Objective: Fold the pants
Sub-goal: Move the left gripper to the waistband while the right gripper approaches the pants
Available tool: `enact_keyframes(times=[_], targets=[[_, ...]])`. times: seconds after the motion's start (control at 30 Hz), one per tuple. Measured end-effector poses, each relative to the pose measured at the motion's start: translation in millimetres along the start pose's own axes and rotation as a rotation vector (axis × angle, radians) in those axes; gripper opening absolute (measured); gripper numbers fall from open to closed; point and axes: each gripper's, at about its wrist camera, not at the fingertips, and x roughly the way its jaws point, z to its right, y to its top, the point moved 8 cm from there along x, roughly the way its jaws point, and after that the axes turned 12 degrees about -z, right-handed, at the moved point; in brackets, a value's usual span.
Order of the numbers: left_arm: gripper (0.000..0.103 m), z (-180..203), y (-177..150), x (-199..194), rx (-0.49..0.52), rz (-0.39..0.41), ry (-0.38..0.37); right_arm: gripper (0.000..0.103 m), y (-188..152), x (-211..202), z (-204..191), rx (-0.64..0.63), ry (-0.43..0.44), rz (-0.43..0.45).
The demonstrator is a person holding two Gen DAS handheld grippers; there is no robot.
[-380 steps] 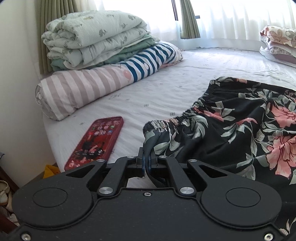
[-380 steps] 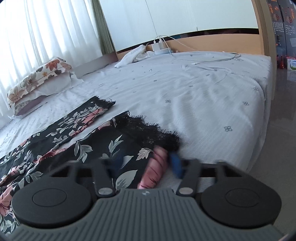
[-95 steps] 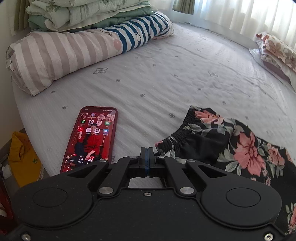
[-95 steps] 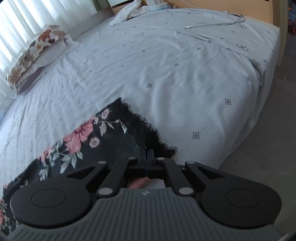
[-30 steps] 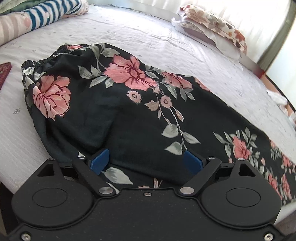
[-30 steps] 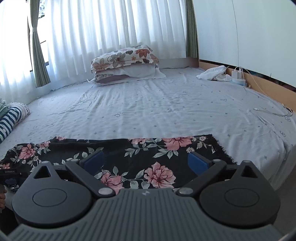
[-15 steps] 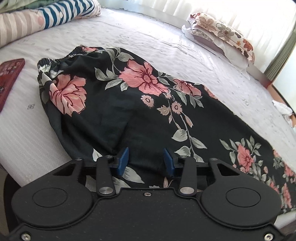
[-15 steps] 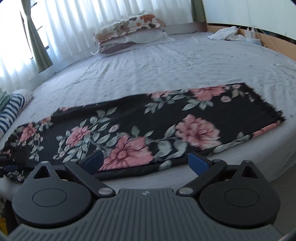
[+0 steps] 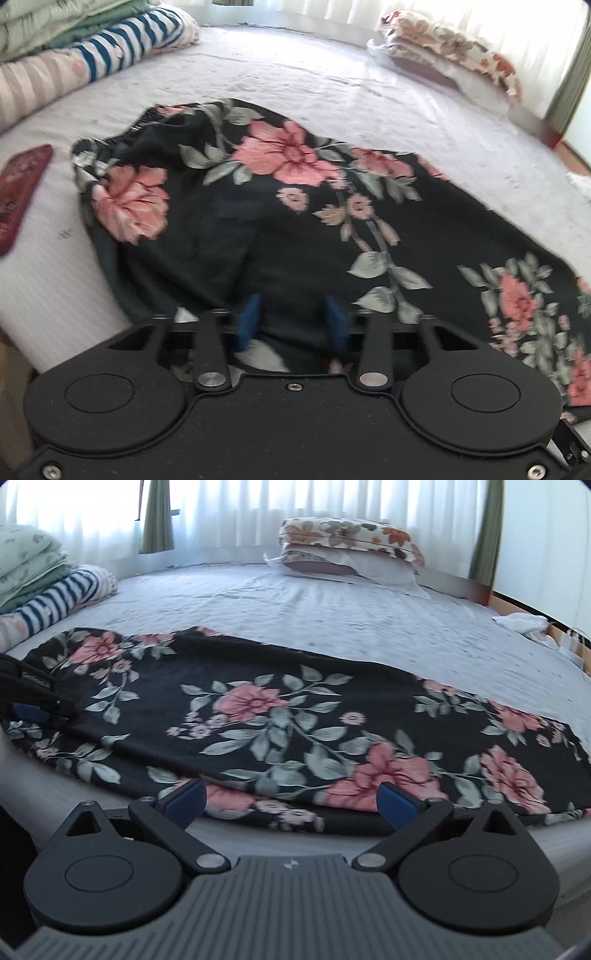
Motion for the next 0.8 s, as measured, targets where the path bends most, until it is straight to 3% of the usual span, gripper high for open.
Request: enact_keyframes(times=[0.1, 0.2, 0.47, 0.63, 0.8], targets=[[0.006, -6.4, 0.5, -3.3, -0.020, -0.009, -0.002, 0.103, 0.5, 3.7, -14.2, -0.023, 0.018, -0.005], [0.002, -12.1, 0.9, -7.2, -0.030, -0.011, -0.013, 0.101, 0.2, 8.7, -30.8, -0.055, 0.056, -0.021], [0.002, -17.7, 0.9, -23.4, -0.008, -0.008, -0.045, 0.093, 5.3, 14.0, -69.8, -0.123, 0.100, -0.037], [0.002, -21.8, 6.4, -33.1, -0.001, -0.002, -0.086, 0.086, 10.4, 15.2, -82.9, -0.152, 0.071, -0.023], [0.009, -5.6, 1.9, -36.3, 0.057, -0.064, -0.242, 0.086, 22.3, 6.7, -79.5, -0.117, 0.067, 0.030]])
